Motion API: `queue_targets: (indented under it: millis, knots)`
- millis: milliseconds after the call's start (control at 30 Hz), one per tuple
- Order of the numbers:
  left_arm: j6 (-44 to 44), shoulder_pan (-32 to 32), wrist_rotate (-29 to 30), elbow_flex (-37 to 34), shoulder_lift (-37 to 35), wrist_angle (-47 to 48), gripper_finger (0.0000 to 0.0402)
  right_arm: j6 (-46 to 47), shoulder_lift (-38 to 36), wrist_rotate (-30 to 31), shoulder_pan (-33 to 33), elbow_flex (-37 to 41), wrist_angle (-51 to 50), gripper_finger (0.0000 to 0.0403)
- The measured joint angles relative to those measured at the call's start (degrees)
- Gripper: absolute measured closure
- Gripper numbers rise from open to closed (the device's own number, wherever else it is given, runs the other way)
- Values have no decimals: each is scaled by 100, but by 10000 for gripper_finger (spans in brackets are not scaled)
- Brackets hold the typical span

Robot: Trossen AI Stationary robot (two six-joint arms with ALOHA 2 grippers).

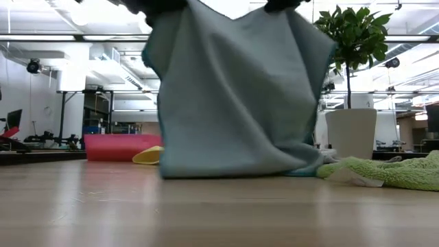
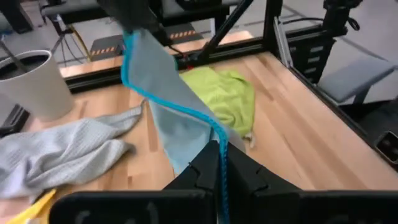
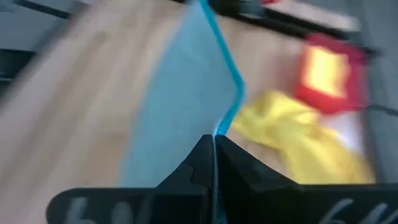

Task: Fold microfiber towels
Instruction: Fold the light blue microfiber cloth

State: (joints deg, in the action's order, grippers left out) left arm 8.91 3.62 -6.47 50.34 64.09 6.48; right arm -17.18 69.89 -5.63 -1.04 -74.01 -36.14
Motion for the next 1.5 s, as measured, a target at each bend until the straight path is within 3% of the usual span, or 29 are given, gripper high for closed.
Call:
queue_targets:
  millis: [100, 167, 467, 700, 1033, 1267, 1500]
  knots:
    - [-1, -4, 382, 381, -336, 801, 402, -328, 4, 1006, -22, -169, 17, 394]
    - [-9, -50, 714, 666, -506, 1358, 402, -540, 31, 1273, -89, -310, 133, 394]
    - [-105, -430, 1346, 1964, -830, 3580, 402, -1321, 291, 1358, -535, -779, 782, 394]
    - [-45, -541, 1864, 2650, -881, 4396, 402, -1661, 701, 1507, -678, -1134, 1023, 394]
    - [-956, -5, 1159, 1828, -969, 4557, 402, -503, 929, 143, -311, -1052, -332, 394]
    - [-1959, 821, 651, 919, -650, 3411, 402, 535, 986, -1353, 177, -816, -775, 394]
    - [-3073, 1728, 348, 364, 130, 1958, 402, 1354, 1076, -1661, 821, -209, -698, 394]
